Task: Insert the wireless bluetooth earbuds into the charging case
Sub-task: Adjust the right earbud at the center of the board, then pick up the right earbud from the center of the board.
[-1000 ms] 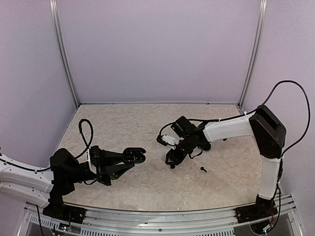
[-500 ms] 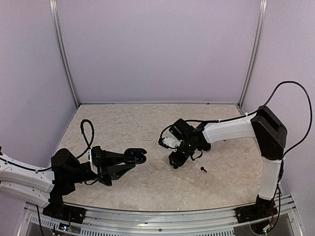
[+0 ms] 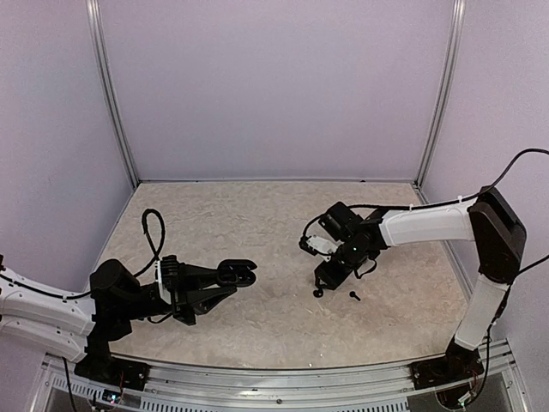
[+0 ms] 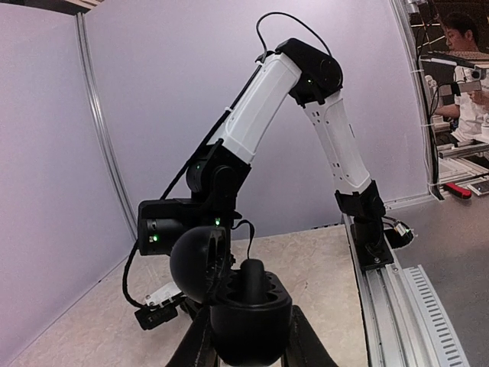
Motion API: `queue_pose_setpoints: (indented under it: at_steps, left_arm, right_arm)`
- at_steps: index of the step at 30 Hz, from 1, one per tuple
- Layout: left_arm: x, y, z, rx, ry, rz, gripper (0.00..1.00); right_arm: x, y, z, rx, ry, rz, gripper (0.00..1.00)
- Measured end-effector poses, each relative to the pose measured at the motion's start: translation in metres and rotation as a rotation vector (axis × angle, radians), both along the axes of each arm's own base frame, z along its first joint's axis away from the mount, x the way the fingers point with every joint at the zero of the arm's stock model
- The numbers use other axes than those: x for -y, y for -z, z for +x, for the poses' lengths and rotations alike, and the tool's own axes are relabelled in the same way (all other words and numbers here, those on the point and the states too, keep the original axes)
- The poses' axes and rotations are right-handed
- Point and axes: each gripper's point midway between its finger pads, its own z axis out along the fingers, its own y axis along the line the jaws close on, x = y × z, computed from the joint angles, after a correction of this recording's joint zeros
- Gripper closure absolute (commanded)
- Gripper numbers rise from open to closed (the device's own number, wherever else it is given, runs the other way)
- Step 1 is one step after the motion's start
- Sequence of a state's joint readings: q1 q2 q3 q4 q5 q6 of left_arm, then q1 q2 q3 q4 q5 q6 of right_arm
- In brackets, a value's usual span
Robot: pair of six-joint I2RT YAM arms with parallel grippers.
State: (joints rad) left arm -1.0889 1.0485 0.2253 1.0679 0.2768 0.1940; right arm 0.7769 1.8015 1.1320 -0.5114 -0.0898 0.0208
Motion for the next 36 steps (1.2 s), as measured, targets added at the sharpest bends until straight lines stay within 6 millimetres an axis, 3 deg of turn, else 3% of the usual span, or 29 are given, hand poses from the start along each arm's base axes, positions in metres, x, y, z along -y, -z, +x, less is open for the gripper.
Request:
queue_pose_setpoints:
  at_steps: [7,10,19,26,30,36]
  left_arm:
    - [0.000,0.000,0.000,-0.003,0.000,0.001,0.98]
    - [0.000,0.000,0.000,-0.003,0.000,0.000,0.98]
    - [0.001,0.003,0.001,-0.008,0.001,0.008,0.98]
    - [0.001,0.003,0.001,-0.007,0.001,0.007,0.99]
    - [0.001,0.003,0.001,-0.007,0.001,0.007,0.99]
    - [0.002,0.004,0.001,-0.009,0.001,0.010,0.99]
  right_arm:
    - [-0.002,-0.039,0.001,0.036,-0.025,0.119,0.48]
    - [-0.005,-0.045,-0.004,0.057,-0.070,0.133,0.48]
    - [-0.012,-0.033,-0.018,0.117,-0.192,0.103,0.56]
    - [-0.007,-0.040,0.013,0.178,-0.151,0.151,0.59]
    - [0.002,-0.029,0.035,0.167,-0.117,0.136,0.59]
    - [-0.001,-0.011,0.038,0.136,-0.136,0.121,0.59]
